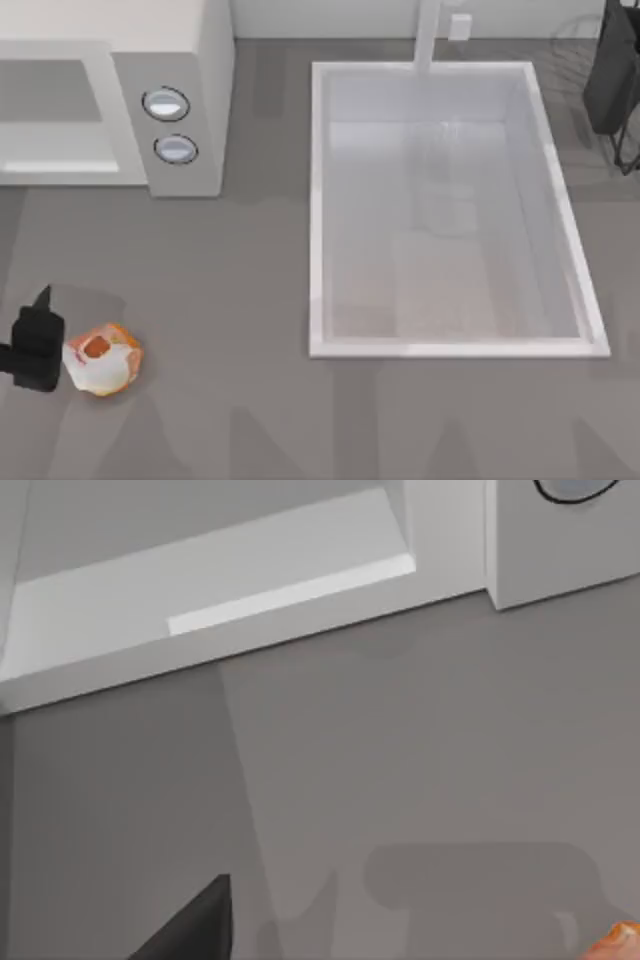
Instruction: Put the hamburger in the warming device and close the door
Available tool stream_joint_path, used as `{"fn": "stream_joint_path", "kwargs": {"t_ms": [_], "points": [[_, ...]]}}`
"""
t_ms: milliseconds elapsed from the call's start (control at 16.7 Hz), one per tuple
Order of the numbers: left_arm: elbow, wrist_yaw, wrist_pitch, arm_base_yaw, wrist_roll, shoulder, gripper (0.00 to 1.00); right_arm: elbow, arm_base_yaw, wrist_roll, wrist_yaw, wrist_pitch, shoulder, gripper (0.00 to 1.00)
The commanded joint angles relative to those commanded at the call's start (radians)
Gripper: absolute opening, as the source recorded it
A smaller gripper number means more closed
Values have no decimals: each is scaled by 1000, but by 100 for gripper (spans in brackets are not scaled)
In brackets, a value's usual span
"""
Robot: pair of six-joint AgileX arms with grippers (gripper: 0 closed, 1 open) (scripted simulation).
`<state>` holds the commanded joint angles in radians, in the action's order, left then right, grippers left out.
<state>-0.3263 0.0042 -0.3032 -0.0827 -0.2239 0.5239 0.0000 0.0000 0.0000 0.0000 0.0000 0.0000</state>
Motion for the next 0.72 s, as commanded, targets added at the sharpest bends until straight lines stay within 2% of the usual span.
{"fn": "stream_joint_path", "kwargs": {"t_ms": [720], "points": [[-587, 5, -537, -146, -405, 931, 100, 0, 0, 0, 0, 0, 0, 100]]}}
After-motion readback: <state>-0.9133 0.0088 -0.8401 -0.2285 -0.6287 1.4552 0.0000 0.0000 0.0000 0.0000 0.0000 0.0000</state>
